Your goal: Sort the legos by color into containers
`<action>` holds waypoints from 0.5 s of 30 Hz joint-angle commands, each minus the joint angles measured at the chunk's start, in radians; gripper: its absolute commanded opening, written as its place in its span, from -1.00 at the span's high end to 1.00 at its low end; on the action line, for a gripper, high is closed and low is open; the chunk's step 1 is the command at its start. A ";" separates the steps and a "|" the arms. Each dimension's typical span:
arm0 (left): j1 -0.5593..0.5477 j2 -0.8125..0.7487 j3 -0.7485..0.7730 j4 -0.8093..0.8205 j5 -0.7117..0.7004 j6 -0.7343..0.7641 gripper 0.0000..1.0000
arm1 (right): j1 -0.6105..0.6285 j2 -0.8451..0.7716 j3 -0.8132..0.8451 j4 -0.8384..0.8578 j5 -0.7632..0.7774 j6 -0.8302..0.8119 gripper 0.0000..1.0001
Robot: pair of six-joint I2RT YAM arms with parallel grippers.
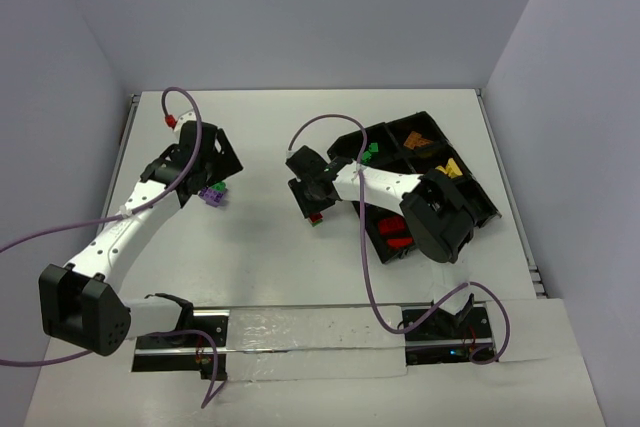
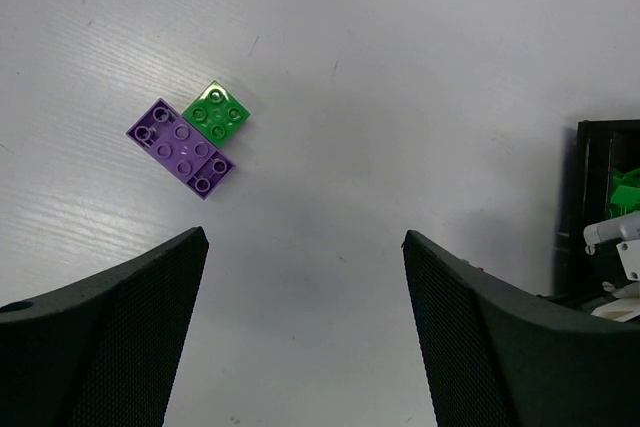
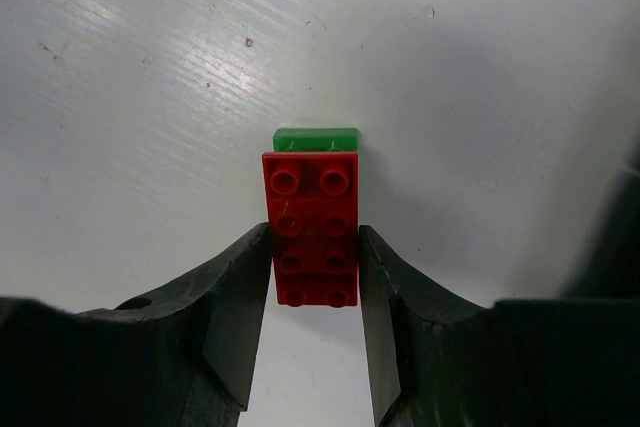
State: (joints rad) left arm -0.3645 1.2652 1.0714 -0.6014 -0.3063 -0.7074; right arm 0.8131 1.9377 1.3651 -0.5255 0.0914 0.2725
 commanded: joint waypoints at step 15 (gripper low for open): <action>0.006 -0.032 -0.004 0.080 0.109 0.032 -0.75 | -0.002 0.007 0.013 0.014 0.027 0.026 -0.06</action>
State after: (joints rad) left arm -0.3645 1.2594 1.0618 -0.5711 -0.2188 -0.6905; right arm 0.8131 1.9377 1.3651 -0.5245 0.0936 0.2788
